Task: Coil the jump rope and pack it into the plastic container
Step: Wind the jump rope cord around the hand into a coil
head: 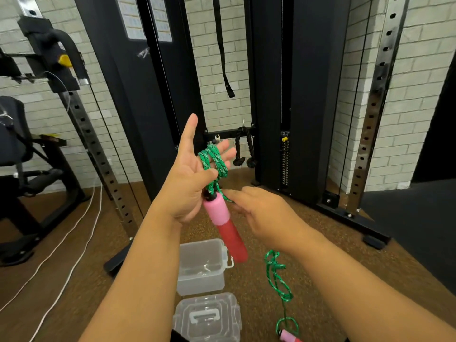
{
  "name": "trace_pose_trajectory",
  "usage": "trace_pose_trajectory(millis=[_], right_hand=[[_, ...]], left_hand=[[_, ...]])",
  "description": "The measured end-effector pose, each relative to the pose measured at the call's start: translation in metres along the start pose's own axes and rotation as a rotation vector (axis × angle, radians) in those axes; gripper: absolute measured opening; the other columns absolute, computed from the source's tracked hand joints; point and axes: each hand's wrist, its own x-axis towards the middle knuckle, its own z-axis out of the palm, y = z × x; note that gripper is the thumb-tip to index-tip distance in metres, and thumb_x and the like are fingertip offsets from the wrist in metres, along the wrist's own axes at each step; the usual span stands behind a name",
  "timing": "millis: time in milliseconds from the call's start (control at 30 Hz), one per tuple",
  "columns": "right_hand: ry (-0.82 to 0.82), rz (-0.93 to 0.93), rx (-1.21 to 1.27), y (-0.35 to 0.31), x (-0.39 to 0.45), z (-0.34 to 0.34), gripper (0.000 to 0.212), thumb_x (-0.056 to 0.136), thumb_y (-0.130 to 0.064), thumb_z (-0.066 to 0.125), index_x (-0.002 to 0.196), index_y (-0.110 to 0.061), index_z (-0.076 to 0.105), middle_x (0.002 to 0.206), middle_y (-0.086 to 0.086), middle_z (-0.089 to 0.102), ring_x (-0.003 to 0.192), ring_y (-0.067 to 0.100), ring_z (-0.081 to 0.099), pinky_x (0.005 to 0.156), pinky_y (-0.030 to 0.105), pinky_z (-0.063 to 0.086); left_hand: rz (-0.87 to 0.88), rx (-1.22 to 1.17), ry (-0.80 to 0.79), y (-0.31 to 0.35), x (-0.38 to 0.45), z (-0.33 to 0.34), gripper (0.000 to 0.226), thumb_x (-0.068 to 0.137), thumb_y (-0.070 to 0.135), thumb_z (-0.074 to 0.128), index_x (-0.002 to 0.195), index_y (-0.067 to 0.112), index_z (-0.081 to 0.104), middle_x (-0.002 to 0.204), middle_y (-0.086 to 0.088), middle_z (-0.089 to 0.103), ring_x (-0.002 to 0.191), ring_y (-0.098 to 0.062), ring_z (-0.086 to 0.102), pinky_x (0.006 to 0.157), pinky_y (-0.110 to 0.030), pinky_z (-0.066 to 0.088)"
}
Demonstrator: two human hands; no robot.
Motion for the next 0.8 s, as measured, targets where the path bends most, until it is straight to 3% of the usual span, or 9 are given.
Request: trace_pose_trajectory(millis=[100,200,300,367,467,500,600,800], right_hand=[[-0.01,-0.024,-0.035,-0.005,0.0,-0.011,0.041,0.087,-0.006,0.055,0.125,-0.021,0.053,0.094,0.0,0.06,0.081,0.023,0.063,0.063,0.042,0.054],[0.105,-0.129,-0.138,-0.011,0.003,-0.023,0.018,0.09,-0.024,0.05,0.101,-0.018,0.062,0.081,-0.001,0.063,0.065,0.02,0.061,0.055,0.034,0.049],[0.211,-0.186,-0.202,-0.015,0.009,-0.036,0.027,0.091,-0.037,0.045,0.086,-0.019,0.064,0.075,-0.007,0.061,0.062,0.01,0.049,0.06,0.028,0.031],[0.243,-0.198,-0.19,-0.016,0.014,-0.047,0.028,0.089,-0.042,0.047,0.085,-0.02,0.064,0.075,-0.009,0.058,0.063,0.009,0.046,0.063,0.03,0.03],[0.273,-0.184,-0.195,-0.013,0.023,-0.058,0.027,0.084,-0.048,0.054,0.083,-0.024,0.064,0.073,-0.014,0.051,0.063,0.008,0.042,0.068,0.034,0.032],[0.278,-0.174,-0.2,-0.012,0.027,-0.06,0.026,0.083,-0.049,0.055,0.083,-0.024,0.065,0.074,-0.013,0.051,0.064,0.008,0.043,0.07,0.035,0.032],[0.307,-0.133,-0.179,-0.007,0.036,-0.064,0.021,0.086,-0.042,0.056,0.087,-0.025,0.068,0.077,-0.013,0.048,0.068,0.005,0.04,0.071,0.038,0.033],[0.325,-0.004,-0.021,0.004,0.046,-0.058,0.013,0.086,-0.03,0.059,0.089,-0.025,0.071,0.081,-0.005,0.057,0.075,0.006,0.046,0.074,0.038,0.034]], left_hand=[[-0.035,-0.023,0.001,0.0,-0.001,-0.003,0.101,0.084,-0.03,0.024,0.148,0.048,0.015,0.143,-0.019,0.048,0.126,-0.024,0.056,0.102,-0.033,0.047],[-0.051,-0.062,-0.029,-0.002,-0.002,-0.004,0.095,0.085,-0.023,0.023,0.147,0.049,0.017,0.143,-0.023,0.046,0.127,-0.029,0.055,0.105,-0.038,0.045],[-0.091,-0.16,-0.096,-0.006,-0.004,-0.003,0.08,0.088,0.001,0.029,0.147,0.053,0.016,0.142,-0.028,0.043,0.127,-0.033,0.055,0.095,-0.04,0.052],[-0.118,-0.212,-0.131,-0.009,-0.006,0.0,0.073,0.088,0.014,0.033,0.148,0.052,0.016,0.147,-0.027,0.039,0.129,-0.036,0.05,0.092,-0.039,0.051],[-0.086,-0.179,-0.119,-0.014,-0.007,0.002,0.071,0.087,0.022,0.034,0.152,0.043,0.014,0.157,0.0,0.024,0.142,-0.031,0.03,0.101,-0.031,0.041],[-0.084,-0.168,-0.107,-0.015,-0.006,0.002,0.071,0.087,0.024,0.034,0.153,0.042,0.013,0.156,0.006,0.023,0.141,-0.028,0.034,0.099,-0.029,0.043],[-0.127,-0.215,-0.168,-0.013,-0.007,0.004,0.067,0.089,0.026,0.031,0.15,0.048,0.016,0.157,-0.009,0.029,0.11,-0.03,0.06,0.089,-0.042,0.051],[-0.144,-0.189,-0.24,-0.008,-0.01,0.013,0.066,0.09,0.028,0.031,0.151,0.047,0.013,0.129,-0.026,0.054,0.083,-0.033,0.066,0.076,-0.04,0.053]])
